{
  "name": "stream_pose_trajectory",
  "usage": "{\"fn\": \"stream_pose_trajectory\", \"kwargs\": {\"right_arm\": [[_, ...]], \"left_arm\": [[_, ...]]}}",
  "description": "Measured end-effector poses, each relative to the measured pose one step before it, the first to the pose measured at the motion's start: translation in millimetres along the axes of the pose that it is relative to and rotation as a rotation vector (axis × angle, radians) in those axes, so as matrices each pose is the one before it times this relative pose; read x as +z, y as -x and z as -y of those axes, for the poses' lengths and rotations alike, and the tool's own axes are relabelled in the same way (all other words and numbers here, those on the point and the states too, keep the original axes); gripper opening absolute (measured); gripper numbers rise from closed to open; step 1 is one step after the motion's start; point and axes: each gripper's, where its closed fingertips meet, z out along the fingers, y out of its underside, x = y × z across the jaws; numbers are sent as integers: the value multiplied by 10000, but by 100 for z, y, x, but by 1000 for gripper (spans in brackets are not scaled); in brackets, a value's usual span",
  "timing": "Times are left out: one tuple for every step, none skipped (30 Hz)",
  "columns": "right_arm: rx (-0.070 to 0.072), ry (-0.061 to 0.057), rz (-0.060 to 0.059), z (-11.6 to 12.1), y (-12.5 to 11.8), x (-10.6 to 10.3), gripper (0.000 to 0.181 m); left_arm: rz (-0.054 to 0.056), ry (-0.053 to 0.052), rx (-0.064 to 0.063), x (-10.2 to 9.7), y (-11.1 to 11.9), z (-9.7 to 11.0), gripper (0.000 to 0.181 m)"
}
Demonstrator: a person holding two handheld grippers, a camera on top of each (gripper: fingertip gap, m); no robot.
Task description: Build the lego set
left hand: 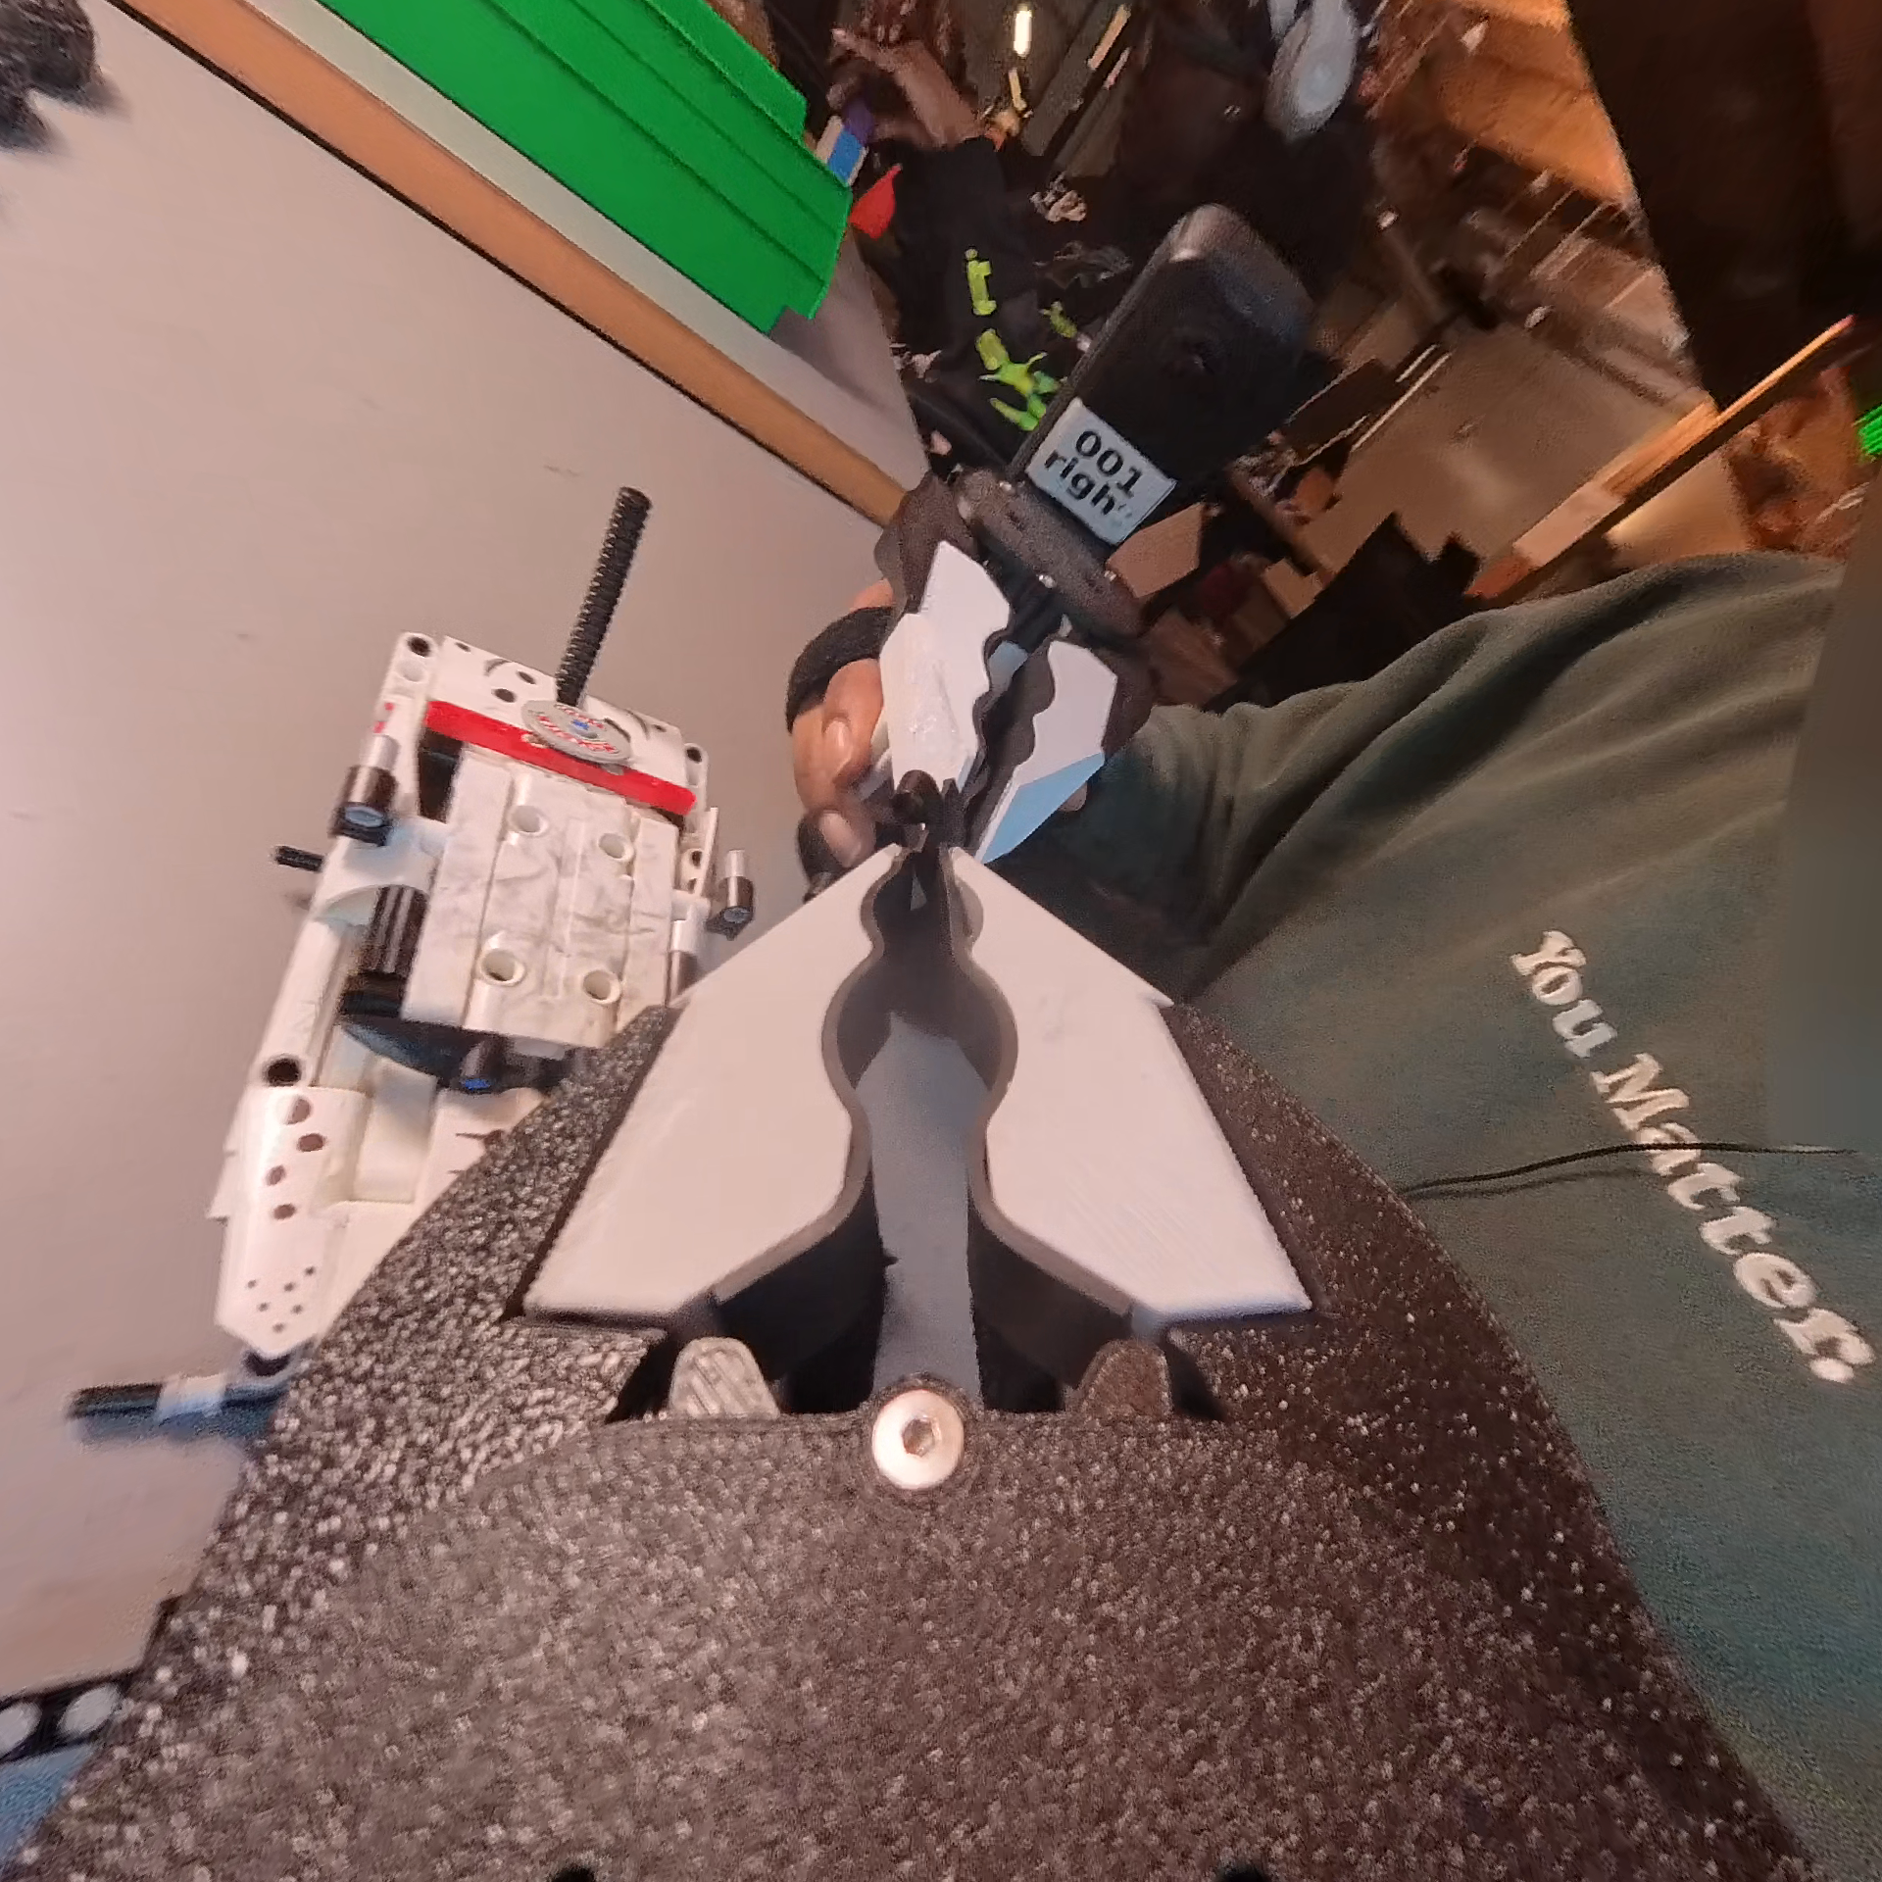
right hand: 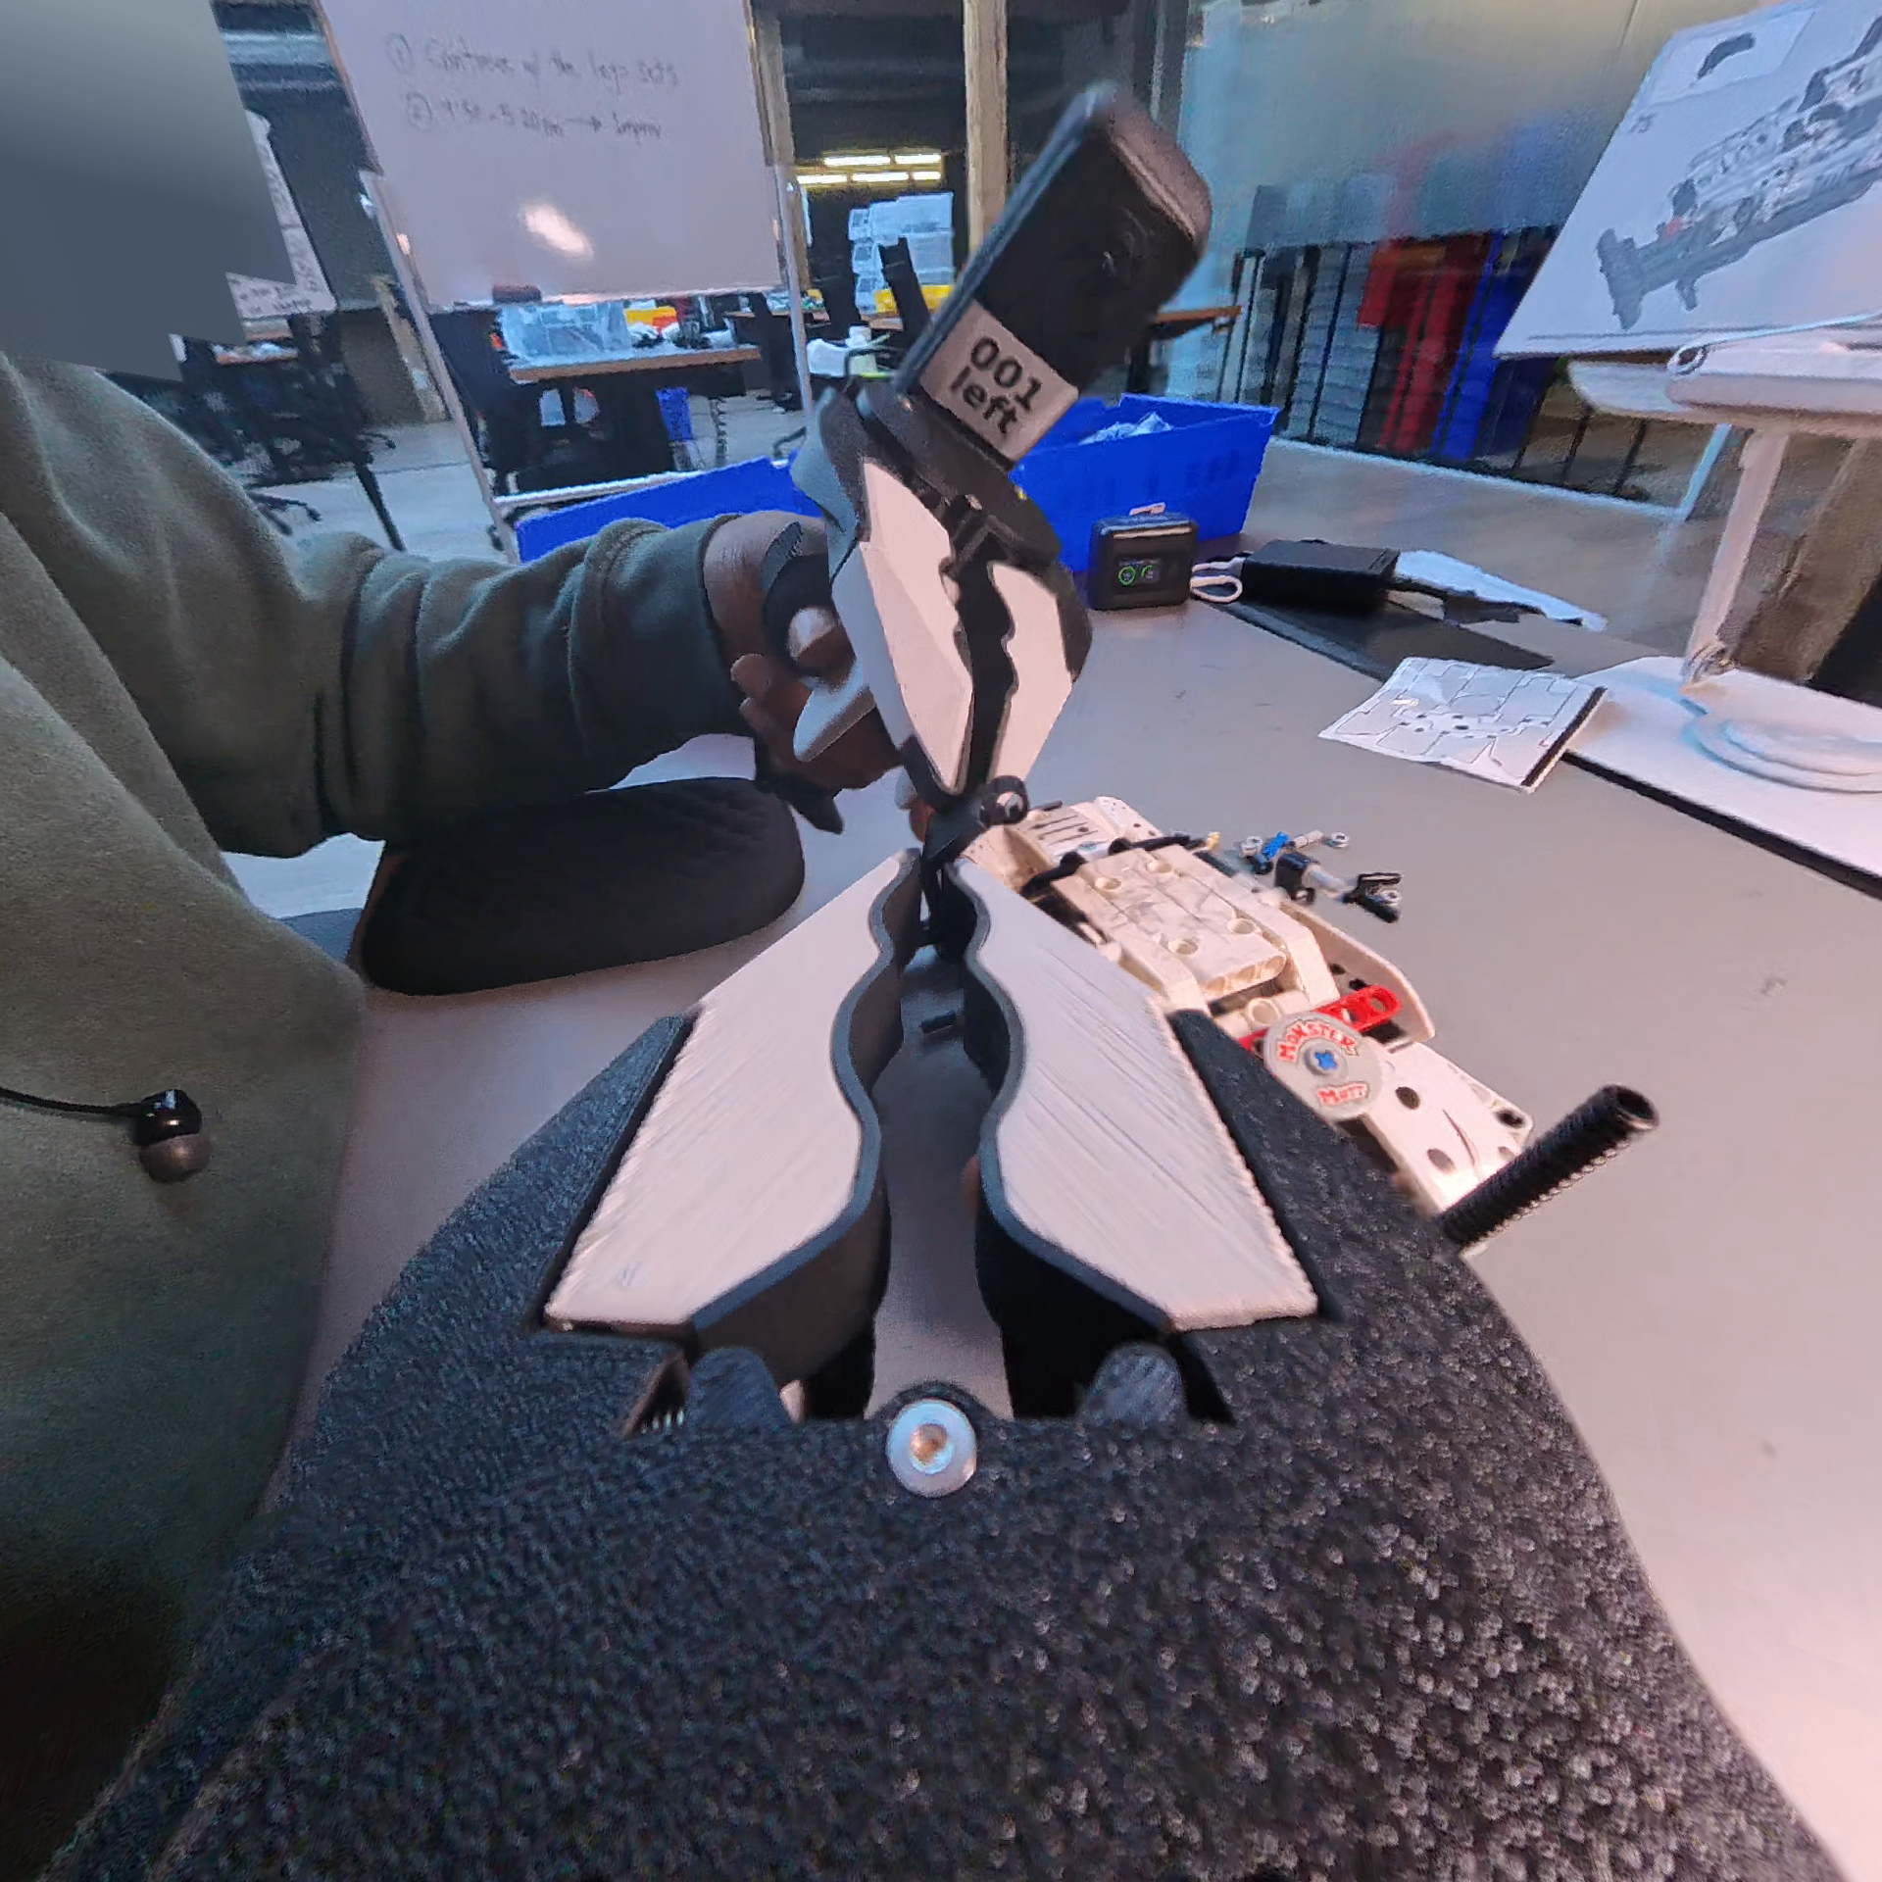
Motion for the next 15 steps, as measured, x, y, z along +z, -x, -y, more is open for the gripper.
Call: {"fn": "stream_pose_trajectory", "kwargs": {"right_arm": [[304, 147, 156, -307, -175, -134, 2], [267, 108, 90, -249, -270, -271, 2], [327, 133, 89, -239, -291, -359, 2], [427, 181, 113, -318, -318, -358, 2], [477, 177, 180, -343, -231, -299, 2], [427, 81, 152, -238, -234, -245, 2], [358, 48, 159, -204, -178, -169, 2], [340, 80, 203, -211, -100, -77, 2], [289, 2, 205, -41, -53, -40, 2], [208, -58, 222, 96, 17, -32, 2], [146, -1, 186, 50, -31, -5, 2], [74, 6, 62, 56, -193, 38, 2], [48, 80, 68, -55, -167, 91, 2], [50, 139, 192, -155, 36, 132, 2], [65, 136, 193, -152, 39, 151, 2]], "left_arm": [[665, 142, 515, -245, 645, 22, 4], [728, 121, 531, -400, 723, 98, 6], [616, 115, 507, -414, 574, 96, 11], [550, 126, 482, -338, 505, 38, 14], [503, 157, 491, -180, 433, -79, 14], [360, 223, 501, 43, 213, -230, 14], [141, 261, 487, 248, -134, -324, 14], [68, 244, 446, 407, -265, -305, 13], [146, 199, 395, 494, -139, -235, 12], [163, 220, 346, 540, -80, -271, 12], [133, 218, 312, 557, -82, -238, 12], [114, 148, 271, 511, -51, -143, 12], [109, 74, 232, 418, -24, -29, 11], [92, 58, 199, 341, 0, -20, 11], [57, 58, 159, 214, 8, -30, 8]]}}
